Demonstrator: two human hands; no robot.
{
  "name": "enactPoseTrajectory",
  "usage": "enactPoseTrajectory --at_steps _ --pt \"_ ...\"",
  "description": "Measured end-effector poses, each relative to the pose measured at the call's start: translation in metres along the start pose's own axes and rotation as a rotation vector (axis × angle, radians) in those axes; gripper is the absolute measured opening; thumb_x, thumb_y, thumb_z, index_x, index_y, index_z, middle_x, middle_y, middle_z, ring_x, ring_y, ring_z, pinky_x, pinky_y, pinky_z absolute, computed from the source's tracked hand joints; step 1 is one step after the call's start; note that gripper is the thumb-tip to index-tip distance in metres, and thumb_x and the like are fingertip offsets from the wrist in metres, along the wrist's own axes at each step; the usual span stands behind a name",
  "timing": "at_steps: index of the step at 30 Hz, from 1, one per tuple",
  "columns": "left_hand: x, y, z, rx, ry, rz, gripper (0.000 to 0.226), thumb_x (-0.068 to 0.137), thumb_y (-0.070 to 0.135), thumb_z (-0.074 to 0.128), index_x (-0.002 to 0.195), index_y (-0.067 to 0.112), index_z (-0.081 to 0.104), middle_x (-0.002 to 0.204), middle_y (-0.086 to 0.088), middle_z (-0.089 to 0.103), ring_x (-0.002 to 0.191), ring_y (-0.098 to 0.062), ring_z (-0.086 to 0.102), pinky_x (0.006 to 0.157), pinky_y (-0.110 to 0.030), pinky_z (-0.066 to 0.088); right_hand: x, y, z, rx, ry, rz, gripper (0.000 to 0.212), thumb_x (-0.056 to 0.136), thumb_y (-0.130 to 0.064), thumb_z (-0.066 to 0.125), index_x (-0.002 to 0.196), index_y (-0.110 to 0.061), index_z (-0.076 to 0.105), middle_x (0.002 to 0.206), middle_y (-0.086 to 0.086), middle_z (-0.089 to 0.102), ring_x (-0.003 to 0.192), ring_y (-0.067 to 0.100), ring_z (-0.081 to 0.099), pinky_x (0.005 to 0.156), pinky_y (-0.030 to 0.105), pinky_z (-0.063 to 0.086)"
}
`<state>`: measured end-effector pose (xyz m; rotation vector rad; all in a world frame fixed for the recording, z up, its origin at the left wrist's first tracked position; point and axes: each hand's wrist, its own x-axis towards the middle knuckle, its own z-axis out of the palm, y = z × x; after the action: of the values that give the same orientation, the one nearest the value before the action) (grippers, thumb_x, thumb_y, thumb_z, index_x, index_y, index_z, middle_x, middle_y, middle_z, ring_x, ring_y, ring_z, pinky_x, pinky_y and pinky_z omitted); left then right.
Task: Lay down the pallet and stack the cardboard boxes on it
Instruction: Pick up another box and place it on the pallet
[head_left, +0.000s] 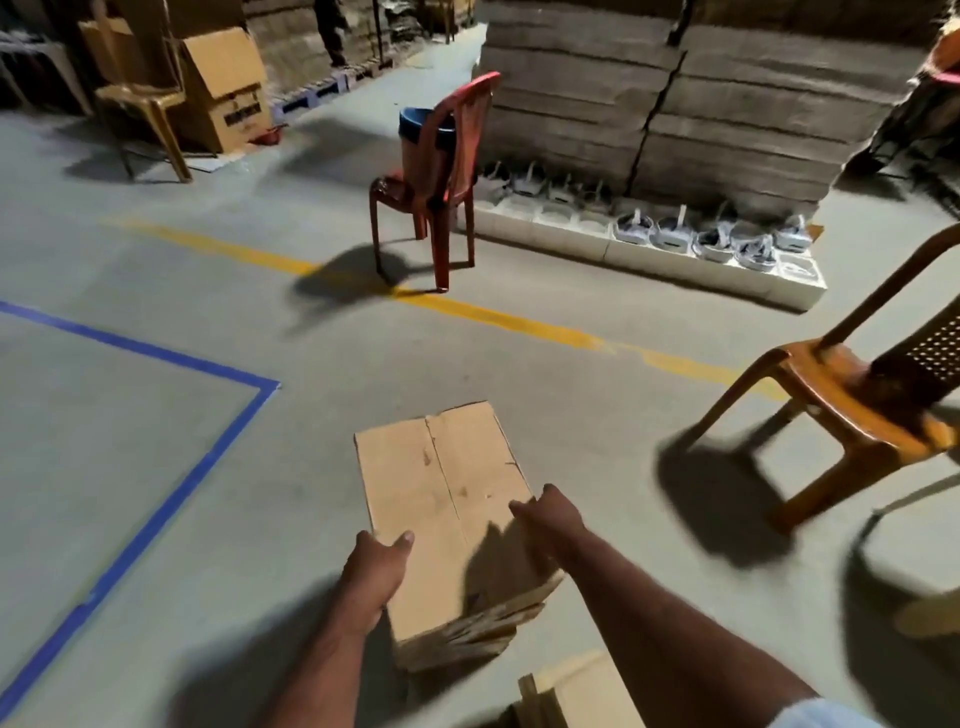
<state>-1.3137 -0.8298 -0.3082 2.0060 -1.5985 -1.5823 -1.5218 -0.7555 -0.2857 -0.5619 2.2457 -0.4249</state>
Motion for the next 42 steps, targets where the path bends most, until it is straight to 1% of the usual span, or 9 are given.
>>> enactPoseTrajectory --at_steps 4,13,16,19,24,28,33,39,42 --pt "0.009 -0.005 0.018 -0.106 0.058 -0.013 0.043 0.092 0.01 0.065 0.132 0.003 0.051 0.129 -0.016 0.062 0.113 -0.035 0.061 0.097 -0.037 0.049 0.019 0.01 0.013 0.107 -0.082 -0.011 0.027 0.095 -0.034 0.066 0.095 -0.007 0.062 0.094 0.008 0.063 0.084 0.021 0.062 0.067 0.026 0.045" --pt "-0.098 0.092 -0.072 -0.327 0.246 0.335 0.043 0.081 -0.014 0.064 0.108 0.018 0.057 0.107 0.0 0.07 0.101 -0.02 0.064 0.075 -0.027 0.051 -0.043 -0.051 -0.097 0.911 -0.088 -0.132 0.066 0.091 -0.071 0.043 0.083 -0.012 0.07 0.082 0.003 0.071 0.083 0.022 0.066 0.076 0.037 0.05" --pt "-0.141 0.141 -0.119 -0.538 0.232 0.388 0.038 0.082 -0.016 0.053 0.075 0.02 0.065 0.068 0.008 0.07 0.073 -0.021 0.056 0.06 -0.028 0.043 -0.081 -0.086 -0.149 1.053 -0.217 -0.272 0.047 0.101 -0.055 0.041 0.087 -0.019 0.067 0.084 -0.001 0.067 0.08 0.016 0.06 0.075 0.036 0.039" --pt "-0.186 0.184 -0.158 -0.848 0.11 0.396 0.025 0.098 0.009 0.046 0.091 0.016 0.07 0.076 -0.003 0.075 0.076 -0.032 0.061 0.063 -0.03 0.054 -0.111 -0.116 -0.185 1.136 -0.316 -0.452 0.048 0.106 -0.012 0.035 0.082 -0.022 0.076 0.078 0.0 0.069 0.071 0.02 0.057 0.062 0.025 0.048" --pt "-0.235 0.218 -0.186 -0.899 0.066 0.427 0.046 0.097 0.038 0.046 0.123 0.004 0.063 0.121 -0.02 0.068 0.091 -0.032 0.069 0.081 -0.049 0.058 -0.159 -0.148 -0.213 1.136 -0.536 -0.713 0.037 0.105 0.001 0.033 0.101 -0.004 0.07 0.081 0.008 0.077 0.068 0.021 0.074 0.057 0.029 0.06" --pt "-0.262 0.217 -0.193 -0.876 0.075 0.482 0.036 0.104 0.023 0.034 0.093 0.008 0.065 0.08 -0.009 0.076 0.062 -0.022 0.072 0.053 -0.035 0.061 -0.175 -0.159 -0.217 1.093 -0.572 -0.781 0.032 0.104 -0.003 0.036 0.101 -0.007 0.068 0.078 0.004 0.077 0.066 0.02 0.073 0.054 0.027 0.058" --pt "-0.297 0.204 -0.223 -0.859 0.165 0.446 0.039 0.098 0.039 0.046 0.101 0.011 0.073 0.108 -0.022 0.072 0.098 -0.042 0.068 0.094 -0.059 0.05 -0.194 -0.182 -0.209 1.02 -0.691 -0.751 0.033 0.106 -0.015 0.04 0.101 -0.011 0.072 0.085 0.009 0.077 0.066 0.022 0.075 0.055 0.03 0.06" --pt "-0.343 0.171 -0.265 -0.797 0.318 0.431 0.055 0.099 0.049 0.04 0.075 0.017 0.078 0.08 -0.008 0.077 0.072 -0.025 0.071 0.075 -0.038 0.052 -0.239 -0.218 -0.178 0.866 -0.91 -0.781 0.065 0.107 -0.018 0.033 0.064 -0.018 0.082 0.067 0.003 0.075 0.054 0.016 0.071 0.046 0.024 0.056" --pt "-0.366 0.131 -0.297 -0.774 0.432 0.339 0.069 0.094 0.07 0.036 0.083 0.019 0.081 0.095 -0.012 0.077 0.09 -0.031 0.072 0.096 -0.047 0.051 -0.268 -0.235 -0.146 0.715 -0.988 -0.8 0.058 0.106 -0.02 0.034 0.073 -0.016 0.081 0.073 0.003 0.077 0.058 0.016 0.072 0.05 0.026 0.057"
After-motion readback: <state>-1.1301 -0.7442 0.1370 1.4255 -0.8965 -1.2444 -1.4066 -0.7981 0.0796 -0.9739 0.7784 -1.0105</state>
